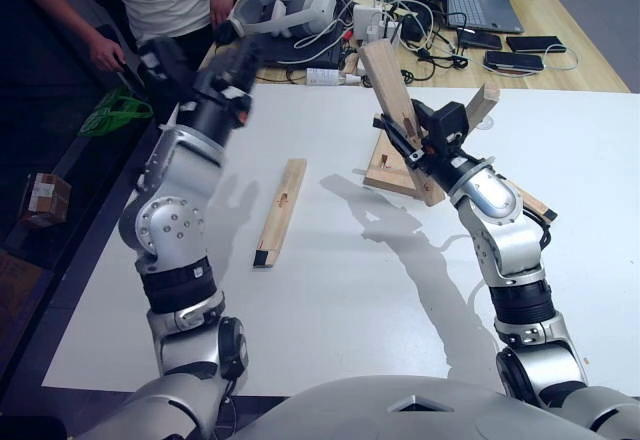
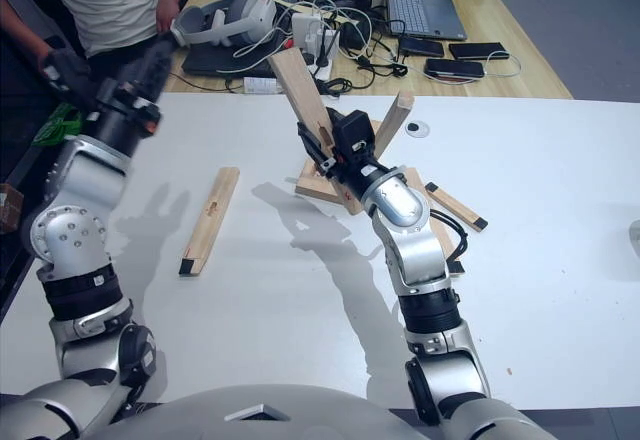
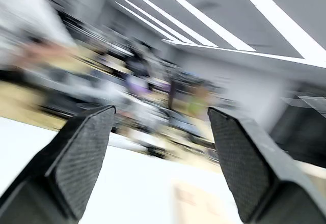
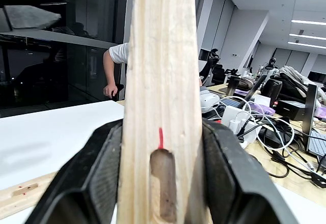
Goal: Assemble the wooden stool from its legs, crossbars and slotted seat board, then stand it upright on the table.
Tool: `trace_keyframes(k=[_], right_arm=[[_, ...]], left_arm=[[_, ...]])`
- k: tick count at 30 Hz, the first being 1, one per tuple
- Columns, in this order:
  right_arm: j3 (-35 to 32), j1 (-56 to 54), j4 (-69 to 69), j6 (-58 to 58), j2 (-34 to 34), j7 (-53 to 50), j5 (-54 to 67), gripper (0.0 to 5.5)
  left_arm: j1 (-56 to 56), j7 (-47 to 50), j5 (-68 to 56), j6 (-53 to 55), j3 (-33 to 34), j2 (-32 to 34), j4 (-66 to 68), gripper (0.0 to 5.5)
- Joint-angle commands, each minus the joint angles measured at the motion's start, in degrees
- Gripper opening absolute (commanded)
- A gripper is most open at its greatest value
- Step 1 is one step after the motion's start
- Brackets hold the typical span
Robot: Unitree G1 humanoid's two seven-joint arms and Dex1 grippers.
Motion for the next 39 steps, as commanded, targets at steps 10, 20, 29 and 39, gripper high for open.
trace_keyframes(k=[10, 20, 29, 39], right_arm=[[-0.04, -1.16, -1.46, 0.23, 0.26, 0.53, 0.04, 2.01], [-0.02, -1.16, -1.62, 0.39, 0.41, 0.50, 0.15, 2.01], [0.49, -1.23, -1.51, 0.03, 0.52, 0.75, -0.10, 2.01], [1.55, -1.09, -1.49, -0.42, 0.99, 0.93, -0.48, 2.01]], left_arm=[[2.52, 10.11, 58.96, -20.01, -20.69, 18.94, 14.02, 3.28], [0.84, 3.61, 49.81, -15.11, -13.35, 9.88, 12.34, 3.28], [-3.39, -8.06, -5.81, 12.62, 4.17, -9.84, 2.88, 3.28], [-2.45, -5.87, -29.71, 25.20, 3.11, -11.50, -3.70, 3.28]])
